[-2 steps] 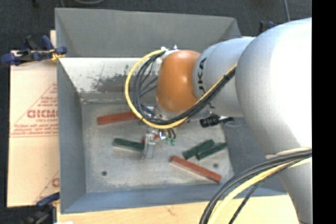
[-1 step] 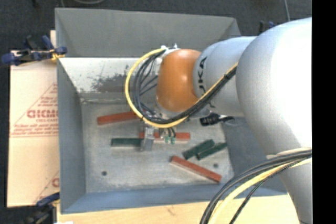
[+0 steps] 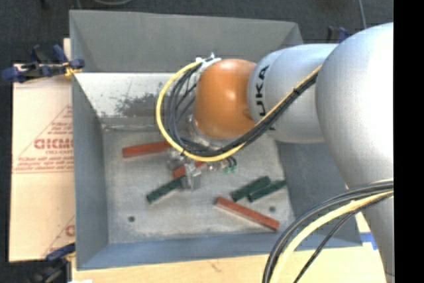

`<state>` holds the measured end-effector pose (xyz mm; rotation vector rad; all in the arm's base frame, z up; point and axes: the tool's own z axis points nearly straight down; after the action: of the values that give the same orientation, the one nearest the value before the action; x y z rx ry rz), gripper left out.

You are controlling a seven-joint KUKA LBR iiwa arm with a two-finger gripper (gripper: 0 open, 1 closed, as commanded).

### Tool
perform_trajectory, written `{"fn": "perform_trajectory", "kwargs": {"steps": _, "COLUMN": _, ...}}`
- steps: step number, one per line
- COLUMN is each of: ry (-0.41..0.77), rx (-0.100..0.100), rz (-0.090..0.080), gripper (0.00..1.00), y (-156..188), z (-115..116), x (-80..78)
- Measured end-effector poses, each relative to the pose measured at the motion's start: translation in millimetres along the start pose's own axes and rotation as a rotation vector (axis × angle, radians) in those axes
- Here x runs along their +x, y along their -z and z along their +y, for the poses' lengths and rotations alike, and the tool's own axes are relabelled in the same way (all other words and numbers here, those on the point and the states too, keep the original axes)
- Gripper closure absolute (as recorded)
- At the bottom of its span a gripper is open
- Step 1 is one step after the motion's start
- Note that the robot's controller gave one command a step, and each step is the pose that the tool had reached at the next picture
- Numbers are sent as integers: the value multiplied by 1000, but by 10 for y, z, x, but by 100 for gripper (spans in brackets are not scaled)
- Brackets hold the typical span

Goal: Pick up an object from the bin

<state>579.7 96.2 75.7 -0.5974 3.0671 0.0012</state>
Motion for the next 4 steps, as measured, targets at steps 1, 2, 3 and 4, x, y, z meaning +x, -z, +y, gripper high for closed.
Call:
{"fn": "perform_trajectory", "kwargs": {"steps": 1, "ry": 504, "rx": -2, "rz": 6, "gripper": 100, "y": 1026, "z": -156, "x": -351}}
{"fn": "perform_trajectory", "kwargs": {"steps": 2, "ry": 501, "rx": -7, "rz": 10, "gripper": 0, "y": 1002, "z": -144, "x": -337}}
{"fn": "perform_trajectory", "kwargs": {"steps": 3, "ry": 527, "rx": -7, "rz": 8, "gripper": 0, "y": -81, "z": -285, "x": -628}}
{"fn": "perform_trajectory", "kwargs": {"steps": 4, "ry": 523, "rx": -5, "rz": 0, "gripper": 100, "y": -12, "z": -278, "x": -656}}
